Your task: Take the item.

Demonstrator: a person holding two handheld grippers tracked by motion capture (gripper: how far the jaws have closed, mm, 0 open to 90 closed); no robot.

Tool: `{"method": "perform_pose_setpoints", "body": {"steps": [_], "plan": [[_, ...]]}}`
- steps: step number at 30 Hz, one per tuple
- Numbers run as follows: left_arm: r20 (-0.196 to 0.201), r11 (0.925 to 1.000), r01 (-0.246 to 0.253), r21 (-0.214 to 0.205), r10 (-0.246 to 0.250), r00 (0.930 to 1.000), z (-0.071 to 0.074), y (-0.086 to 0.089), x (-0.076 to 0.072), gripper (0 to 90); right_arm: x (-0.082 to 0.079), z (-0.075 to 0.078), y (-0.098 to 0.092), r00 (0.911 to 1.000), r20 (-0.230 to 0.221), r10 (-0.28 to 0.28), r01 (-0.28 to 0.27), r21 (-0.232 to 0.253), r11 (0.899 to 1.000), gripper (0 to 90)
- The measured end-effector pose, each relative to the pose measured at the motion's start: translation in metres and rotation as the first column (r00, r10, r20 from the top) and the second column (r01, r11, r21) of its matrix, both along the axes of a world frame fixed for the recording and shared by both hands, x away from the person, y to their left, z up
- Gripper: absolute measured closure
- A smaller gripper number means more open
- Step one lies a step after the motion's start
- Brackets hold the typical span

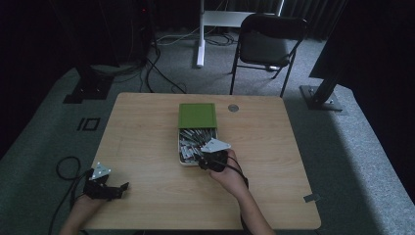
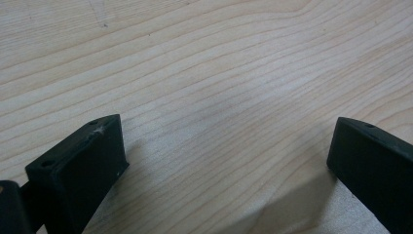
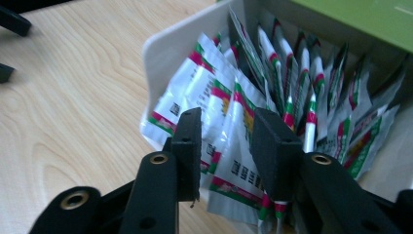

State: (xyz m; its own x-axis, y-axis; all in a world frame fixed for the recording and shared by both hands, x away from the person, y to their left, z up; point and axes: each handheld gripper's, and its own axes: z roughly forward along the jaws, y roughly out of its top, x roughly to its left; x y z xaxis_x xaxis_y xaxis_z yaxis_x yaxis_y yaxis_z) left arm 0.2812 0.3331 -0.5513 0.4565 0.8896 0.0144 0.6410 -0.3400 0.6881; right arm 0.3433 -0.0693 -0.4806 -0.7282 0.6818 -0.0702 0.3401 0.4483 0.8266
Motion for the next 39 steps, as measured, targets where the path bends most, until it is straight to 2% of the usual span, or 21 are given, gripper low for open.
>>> {"method": "perform_pose_setpoints", "body": {"steps": [2, 3, 7, 16, 22, 29, 30, 35, 39], "plan": [[0.000, 1.0000, 0.000, 0.000, 0.000, 1.0000, 0.000, 0.000, 0.000, 1.4, 0.001, -0.002, 0.000, 1.0000, -0.003, -0.005, 0.005, 0.000, 1.000, 66.2], [0.000, 1.0000, 0.000, 0.000, 0.000, 1.0000, 0.000, 0.000, 0.000, 1.4, 0.001, -0.004, 0.001, 0.9997, -0.001, -0.025, 0.025, -0.017, 1.000, 66.4], [0.000, 1.0000, 0.000, 0.001, 0.000, 1.0000, 0.000, 0.000, 0.000, 1.4, 0.002, -0.008, 0.002, 0.9989, -0.006, -0.046, 0.046, -0.036, 0.998, 67.6], [0.000, 1.0000, 0.001, 0.001, -0.001, 1.0000, 0.000, 0.000, 0.000, 1.4, 0.001, -0.012, 0.007, 0.9974, -0.006, -0.072, 0.072, -0.066, 0.995, 69.5], [-0.001, 1.0000, 0.001, 0.002, -0.001, 1.0000, 0.000, 0.000, 0.000, 1.4, 0.003, -0.016, 0.008, 0.9945, -0.029, -0.101, 0.099, -0.055, 0.994, 73.0], [0.000, 1.0000, 0.000, 0.000, 0.000, 1.0000, 0.000, 0.000, 0.000, 1.4, 0.003, -0.011, 0.006, 0.9920, -0.033, -0.122, 0.120, -0.045, 0.992, 87.0], [0.000, 1.0000, 0.000, 0.001, 0.000, 1.0000, 0.000, 0.000, 0.000, 1.4, 0.003, -0.010, 0.006, 0.9921, -0.032, -0.122, 0.120, -0.052, 0.991, 87.5], [0.000, 1.0000, 0.000, 0.000, 0.000, 1.0000, 0.000, 0.000, 0.000, 1.4, 0.003, -0.007, 0.003, 0.9900, -0.035, -0.137, 0.136, -0.032, 0.990, 88.7], [0.000, 1.0000, 0.000, 0.000, 0.000, 1.0000, 0.000, 0.000, 0.000, 1.4, 0.000, -0.001, 0.003, 0.9916, -0.034, -0.124, 0.124, -0.015, 0.992, 88.8]]}}
